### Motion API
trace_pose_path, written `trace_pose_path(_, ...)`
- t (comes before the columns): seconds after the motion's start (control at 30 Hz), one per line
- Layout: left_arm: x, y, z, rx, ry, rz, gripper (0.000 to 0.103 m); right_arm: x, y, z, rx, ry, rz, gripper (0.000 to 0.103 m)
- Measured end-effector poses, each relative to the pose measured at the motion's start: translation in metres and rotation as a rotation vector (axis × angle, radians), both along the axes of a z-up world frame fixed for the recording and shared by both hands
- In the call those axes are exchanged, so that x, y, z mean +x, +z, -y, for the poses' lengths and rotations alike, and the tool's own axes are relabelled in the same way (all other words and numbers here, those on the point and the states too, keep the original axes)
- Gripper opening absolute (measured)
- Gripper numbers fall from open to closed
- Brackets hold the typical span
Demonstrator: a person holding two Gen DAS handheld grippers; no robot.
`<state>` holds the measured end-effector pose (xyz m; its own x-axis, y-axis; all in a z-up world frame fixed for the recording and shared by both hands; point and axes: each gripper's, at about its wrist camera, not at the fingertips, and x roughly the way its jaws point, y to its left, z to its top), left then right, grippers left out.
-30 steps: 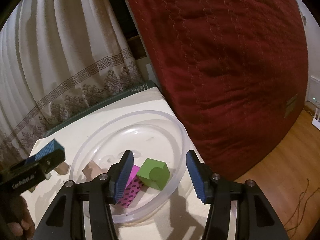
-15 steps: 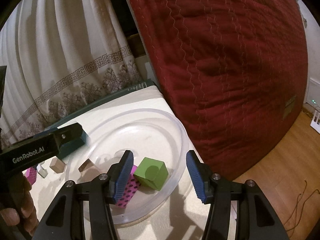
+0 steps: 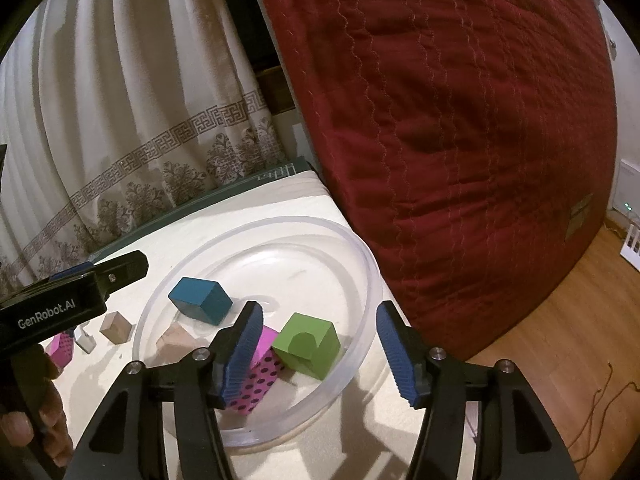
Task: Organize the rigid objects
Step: 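Withdraw both open tools from the tray toward the remaining blocks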
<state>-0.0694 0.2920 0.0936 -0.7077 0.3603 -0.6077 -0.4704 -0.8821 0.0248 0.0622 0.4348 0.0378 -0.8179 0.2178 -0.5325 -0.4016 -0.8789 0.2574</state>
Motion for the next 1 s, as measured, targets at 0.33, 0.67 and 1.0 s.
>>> trace_pose_path(0.33,0.002,-0.007,0.023,0.018,0.046,0.034,0.090,0.001,0.004,0.007,0.017,0.006,-0.002,0.068)
trace_pose_path(0.67,0.003,-0.007,0.047,0.029,0.095,0.033,0.090,0.001,0.013,0.024,0.042,0.038,-0.005,0.071)
trace_pose_path(1.0,0.003,-0.009,0.078,0.051,0.155,0.046,0.090,-0.006,0.016,0.045,0.062,0.078,0.003,0.072)
